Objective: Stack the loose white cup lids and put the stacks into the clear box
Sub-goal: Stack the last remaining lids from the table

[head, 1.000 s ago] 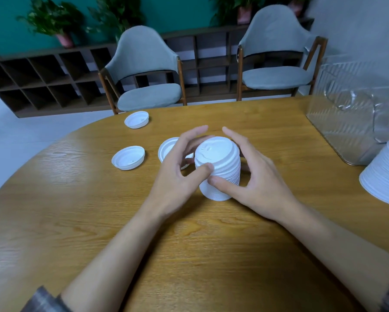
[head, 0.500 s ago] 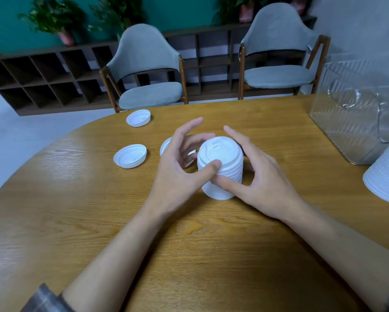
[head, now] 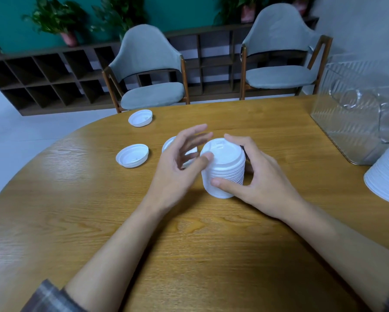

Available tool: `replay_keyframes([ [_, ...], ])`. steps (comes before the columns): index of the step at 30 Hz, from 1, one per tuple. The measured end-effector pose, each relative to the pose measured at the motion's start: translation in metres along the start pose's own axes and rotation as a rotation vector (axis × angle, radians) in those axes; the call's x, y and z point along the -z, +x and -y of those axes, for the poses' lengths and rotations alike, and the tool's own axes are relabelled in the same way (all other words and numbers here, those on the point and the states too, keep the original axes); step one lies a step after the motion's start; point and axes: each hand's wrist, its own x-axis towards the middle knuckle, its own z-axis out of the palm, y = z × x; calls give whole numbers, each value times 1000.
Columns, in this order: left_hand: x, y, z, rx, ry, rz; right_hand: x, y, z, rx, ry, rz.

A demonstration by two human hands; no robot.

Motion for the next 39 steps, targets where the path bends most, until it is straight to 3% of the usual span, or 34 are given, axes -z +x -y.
replay_keyframes([
  [2, 6, 3, 1, -45, 152, -142, 1, 0, 0, -8, -7, -16],
  [5, 21, 6, 17, -113, 567, -268, 4, 0, -1, -21, -22, -48],
  [8, 30, 8, 29, -80, 809, -170, 5, 1, 0, -32, -28, -55],
  [12, 31, 7, 27, -77, 935, -94, 6, 1, 0, -38, -32, -43],
  [22, 29, 8, 27, -75, 844, -163, 6, 1, -2, -40, -26, -38],
  [33, 16, 5, 7, -133, 562, -325, 3, 1, 2, -6, 4, -105],
  [39, 14, 7, -5, -30, 232, -464, 4, 2, 0, -19, 4, -97],
])
